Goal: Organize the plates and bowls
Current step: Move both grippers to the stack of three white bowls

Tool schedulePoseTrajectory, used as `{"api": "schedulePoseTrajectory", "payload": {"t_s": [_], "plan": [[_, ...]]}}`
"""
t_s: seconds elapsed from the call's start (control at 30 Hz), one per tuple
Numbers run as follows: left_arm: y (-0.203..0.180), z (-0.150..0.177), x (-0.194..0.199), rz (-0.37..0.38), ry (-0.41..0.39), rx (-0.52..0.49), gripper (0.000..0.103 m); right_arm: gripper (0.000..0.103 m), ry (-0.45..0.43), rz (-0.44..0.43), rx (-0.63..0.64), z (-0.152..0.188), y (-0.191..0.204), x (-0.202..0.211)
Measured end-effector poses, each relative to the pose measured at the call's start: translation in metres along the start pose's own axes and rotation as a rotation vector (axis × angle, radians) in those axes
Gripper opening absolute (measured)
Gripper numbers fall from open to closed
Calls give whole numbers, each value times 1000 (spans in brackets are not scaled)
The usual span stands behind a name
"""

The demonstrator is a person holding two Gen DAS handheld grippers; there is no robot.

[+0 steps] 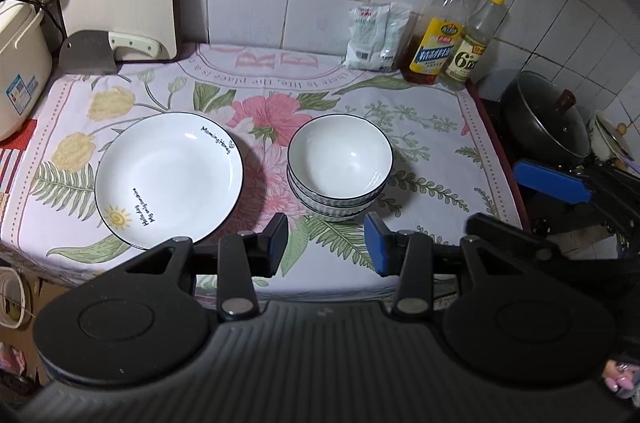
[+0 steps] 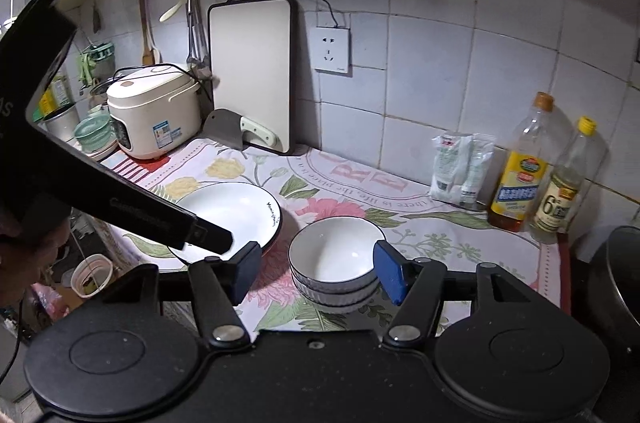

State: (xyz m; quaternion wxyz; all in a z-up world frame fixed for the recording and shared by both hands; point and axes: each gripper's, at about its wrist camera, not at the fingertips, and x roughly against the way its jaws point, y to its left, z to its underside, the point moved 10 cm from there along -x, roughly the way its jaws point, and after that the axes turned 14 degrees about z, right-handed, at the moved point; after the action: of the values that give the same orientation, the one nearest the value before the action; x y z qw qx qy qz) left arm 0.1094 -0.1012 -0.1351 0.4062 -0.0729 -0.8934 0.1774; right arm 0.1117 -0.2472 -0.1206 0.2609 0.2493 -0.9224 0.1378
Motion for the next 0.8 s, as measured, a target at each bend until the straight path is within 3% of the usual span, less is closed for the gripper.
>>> {"api": "schedulePoseTrajectory", "payload": {"t_s": [0.13, 0.2, 0.3, 0.4, 0.53, 0.73, 0.8], "plan": [[7, 14, 5, -18, -16, -14, 44, 70, -28, 28, -24, 8, 0, 12], [11, 21, 5, -20, -41, -25, 52, 73, -49, 44, -50, 14, 0, 14], [20, 32, 2, -34, -80, -32, 56, 74, -68, 62, -100, 35, 2, 11], [27, 43, -7, 2, -112, -4, 61, 75, -51, 90, -90, 57, 7, 1], [36, 52, -23, 18, -124, 37, 62, 87, -42, 111, -97, 76, 10, -15], [42, 56, -45, 88, -148, 79, 65, 91, -60, 132, -110, 101, 13, -49], [44, 58, -53, 124, -158, 104, 65, 91, -26, 171, -98, 113, 13, -62]]}}
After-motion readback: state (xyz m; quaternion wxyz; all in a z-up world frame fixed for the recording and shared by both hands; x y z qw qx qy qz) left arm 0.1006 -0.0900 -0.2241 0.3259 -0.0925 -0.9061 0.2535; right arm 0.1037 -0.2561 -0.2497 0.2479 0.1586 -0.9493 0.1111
